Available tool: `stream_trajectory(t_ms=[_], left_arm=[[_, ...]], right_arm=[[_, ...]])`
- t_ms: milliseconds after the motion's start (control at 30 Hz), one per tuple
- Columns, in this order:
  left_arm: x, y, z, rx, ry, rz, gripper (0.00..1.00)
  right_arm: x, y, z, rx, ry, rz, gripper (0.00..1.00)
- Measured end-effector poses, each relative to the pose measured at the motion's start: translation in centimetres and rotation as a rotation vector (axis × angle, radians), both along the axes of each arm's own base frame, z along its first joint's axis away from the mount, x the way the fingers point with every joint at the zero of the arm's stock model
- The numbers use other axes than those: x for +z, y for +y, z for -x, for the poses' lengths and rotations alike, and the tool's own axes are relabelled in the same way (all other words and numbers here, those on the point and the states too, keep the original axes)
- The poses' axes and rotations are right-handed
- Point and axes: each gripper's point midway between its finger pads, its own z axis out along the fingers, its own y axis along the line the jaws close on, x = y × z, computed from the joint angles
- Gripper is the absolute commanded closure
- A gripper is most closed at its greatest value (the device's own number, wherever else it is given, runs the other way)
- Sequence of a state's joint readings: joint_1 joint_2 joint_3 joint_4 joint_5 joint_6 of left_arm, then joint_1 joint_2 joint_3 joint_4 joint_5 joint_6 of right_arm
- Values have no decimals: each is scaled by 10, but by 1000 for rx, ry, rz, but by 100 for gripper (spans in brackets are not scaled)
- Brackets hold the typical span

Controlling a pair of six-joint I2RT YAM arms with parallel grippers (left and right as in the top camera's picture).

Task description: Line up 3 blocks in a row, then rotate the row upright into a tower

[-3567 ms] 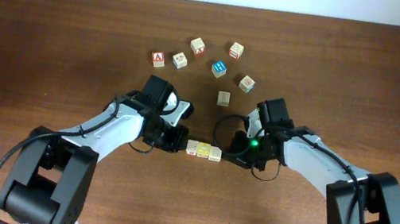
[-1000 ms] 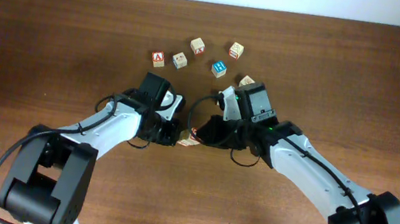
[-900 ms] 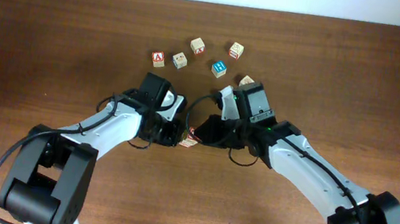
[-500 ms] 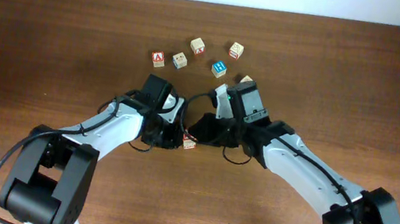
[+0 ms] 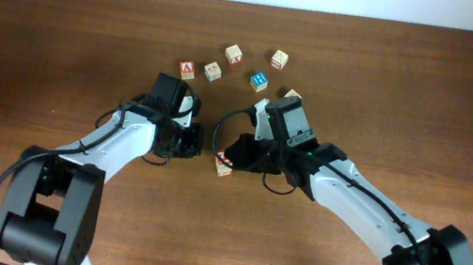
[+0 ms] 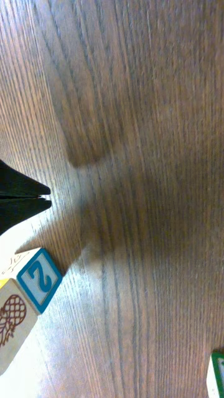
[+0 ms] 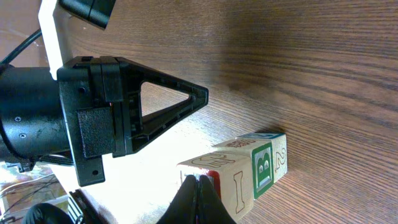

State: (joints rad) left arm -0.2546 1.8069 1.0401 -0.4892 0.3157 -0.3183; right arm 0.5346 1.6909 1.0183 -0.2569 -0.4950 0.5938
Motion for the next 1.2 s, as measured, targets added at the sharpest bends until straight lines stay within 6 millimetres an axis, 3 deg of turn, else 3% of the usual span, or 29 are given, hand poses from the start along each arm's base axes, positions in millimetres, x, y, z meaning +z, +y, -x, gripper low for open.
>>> stream_trajectory(t_ms=[267, 333, 567, 667, 733, 767, 800, 833, 867, 900, 967, 1067, 1200], left_arm=[[-1, 3, -1, 6, -4, -16, 100], [-1, 3, -1, 5, -5, -16, 100], [-1, 4, 0, 8, 2, -24, 100], [11, 12, 0, 21, 27, -77, 99], [34, 21, -6, 34, -10, -126, 82], [60, 27, -13, 46, -74, -154, 68], [83, 31, -19, 66, -139, -167, 39], [105, 36, -22, 78, -201, -180, 1], [122, 39, -21, 89, -242, -188, 0], [151, 46, -17, 109, -315, -194, 1], [175, 50, -13, 127, -377, -191, 1], [185, 54, -10, 137, -403, -198, 1], [185, 55, -10, 140, -403, -204, 1]], right_arm=[[4, 0, -1, 30, -30, 19, 95], [6, 1, -3, 35, -42, 17, 91], [13, 4, -5, 73, -78, 8, 71], [36, 2, -4, 95, -115, 16, 50], [69, -7, -2, 81, -187, 30, 39], [96, -14, 1, 69, -259, 31, 34], [114, -25, 6, 43, -301, 54, 27], [125, -34, 10, 20, -326, 76, 20], [136, -48, 16, -15, -350, 112, 0], [150, -67, 25, -56, -388, 152, 1], [163, -96, 42, -116, -416, 224, 2], [199, -141, 76, -218, -521, 262, 1], [238, -164, 101, -288, -654, 198, 1]])
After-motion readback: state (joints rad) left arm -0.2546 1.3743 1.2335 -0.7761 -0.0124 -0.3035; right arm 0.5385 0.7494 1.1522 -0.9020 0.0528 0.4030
